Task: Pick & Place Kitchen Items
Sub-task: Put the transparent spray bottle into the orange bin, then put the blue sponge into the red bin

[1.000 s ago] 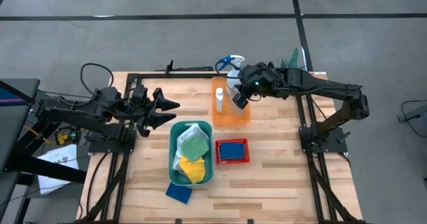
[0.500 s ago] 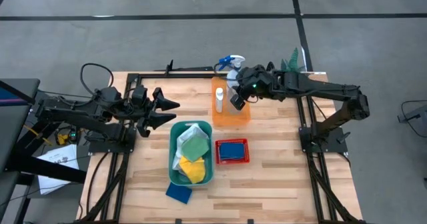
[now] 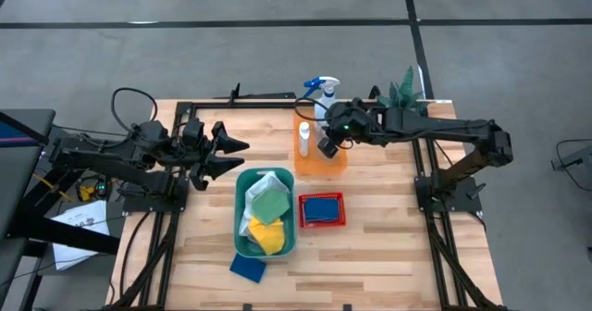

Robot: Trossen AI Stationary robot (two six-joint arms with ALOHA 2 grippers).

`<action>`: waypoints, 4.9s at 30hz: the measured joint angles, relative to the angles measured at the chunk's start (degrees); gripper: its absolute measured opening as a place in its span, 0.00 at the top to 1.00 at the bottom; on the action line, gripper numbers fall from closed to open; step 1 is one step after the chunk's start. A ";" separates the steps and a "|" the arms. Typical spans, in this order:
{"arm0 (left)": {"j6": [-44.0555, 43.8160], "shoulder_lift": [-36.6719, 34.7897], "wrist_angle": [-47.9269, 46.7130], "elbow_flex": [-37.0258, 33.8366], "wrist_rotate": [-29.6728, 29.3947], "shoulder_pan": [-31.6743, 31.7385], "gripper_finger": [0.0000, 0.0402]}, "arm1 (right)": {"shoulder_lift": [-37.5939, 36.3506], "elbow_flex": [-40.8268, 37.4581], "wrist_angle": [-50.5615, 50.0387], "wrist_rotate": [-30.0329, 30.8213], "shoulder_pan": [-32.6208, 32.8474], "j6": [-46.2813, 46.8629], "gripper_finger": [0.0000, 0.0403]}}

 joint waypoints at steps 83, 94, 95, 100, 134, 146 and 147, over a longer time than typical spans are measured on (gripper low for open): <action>-0.55 -0.02 0.09 -0.04 -3.85 -0.03 0.45 | -12.86 -14.58 16.32 1.25 -6.43 7.58 0.28; -0.54 -0.02 0.07 -0.05 -3.84 0.01 0.45 | -22.80 -14.50 8.66 0.45 0.87 9.93 0.28; -0.54 -0.02 0.07 -0.04 -3.85 0.01 0.45 | -23.69 -14.50 6.70 0.30 1.66 11.01 0.28; -0.52 -0.02 0.06 -0.04 -3.85 0.01 0.45 | -27.51 -14.50 -5.02 1.31 6.26 19.68 0.28; -23.27 -0.20 -20.72 -0.04 17.67 -10.28 0.45 | -29.63 -14.82 -31.69 13.51 36.22 70.58 0.28; -50.04 -0.13 -44.20 -0.04 14.00 -33.12 0.45 | -29.66 -14.82 -31.39 13.51 36.19 70.73 0.28; -51.26 -0.13 -45.66 -0.04 12.11 -34.77 0.45 | -29.66 -14.82 -31.39 13.51 36.19 70.73 0.28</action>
